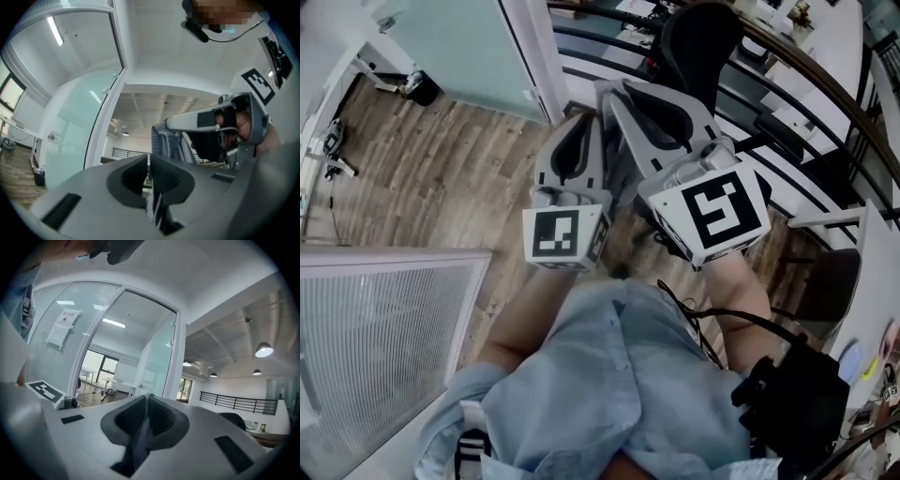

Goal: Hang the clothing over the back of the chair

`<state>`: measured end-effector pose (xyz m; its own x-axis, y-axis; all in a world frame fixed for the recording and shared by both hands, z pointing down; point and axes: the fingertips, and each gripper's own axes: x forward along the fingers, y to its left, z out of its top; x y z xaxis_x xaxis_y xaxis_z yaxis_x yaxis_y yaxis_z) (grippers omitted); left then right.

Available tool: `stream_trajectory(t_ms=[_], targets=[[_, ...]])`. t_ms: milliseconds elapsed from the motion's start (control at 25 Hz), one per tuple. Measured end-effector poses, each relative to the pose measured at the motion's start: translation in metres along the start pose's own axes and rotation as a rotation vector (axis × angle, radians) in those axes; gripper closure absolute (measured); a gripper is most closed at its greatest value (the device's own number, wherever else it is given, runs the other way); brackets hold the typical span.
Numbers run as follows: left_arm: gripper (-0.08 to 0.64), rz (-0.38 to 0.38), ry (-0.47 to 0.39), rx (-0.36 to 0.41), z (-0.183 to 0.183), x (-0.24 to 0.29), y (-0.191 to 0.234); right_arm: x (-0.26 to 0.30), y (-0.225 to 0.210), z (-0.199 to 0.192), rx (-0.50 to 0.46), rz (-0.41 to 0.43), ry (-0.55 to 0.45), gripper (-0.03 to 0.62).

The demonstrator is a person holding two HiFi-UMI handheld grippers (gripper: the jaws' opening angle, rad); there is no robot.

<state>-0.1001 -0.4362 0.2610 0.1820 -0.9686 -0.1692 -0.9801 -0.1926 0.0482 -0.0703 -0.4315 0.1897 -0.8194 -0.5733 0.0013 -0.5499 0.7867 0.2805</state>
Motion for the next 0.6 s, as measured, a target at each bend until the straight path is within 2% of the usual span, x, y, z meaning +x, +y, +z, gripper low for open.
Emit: stream_trajectory(t_ms=[200,440,600], targets=[[0.537,-0.004,0.004,-0.032,0.000,0.052,0.030,0.044,-0.029,0.003,-0.015,-0.004,0.055,0.565],[0.537,-0.074,-0.054,-0.053,0.018,0.112,0.054,0.073,-0.087,0.048,-0.049,-0.066,0.000,0.565],[0.537,-0.181,-0.097,-0.170,0.035,0.161,0.033,0.079,-0.134,0.064,-0.086,-0.137,0.027,0.565]])
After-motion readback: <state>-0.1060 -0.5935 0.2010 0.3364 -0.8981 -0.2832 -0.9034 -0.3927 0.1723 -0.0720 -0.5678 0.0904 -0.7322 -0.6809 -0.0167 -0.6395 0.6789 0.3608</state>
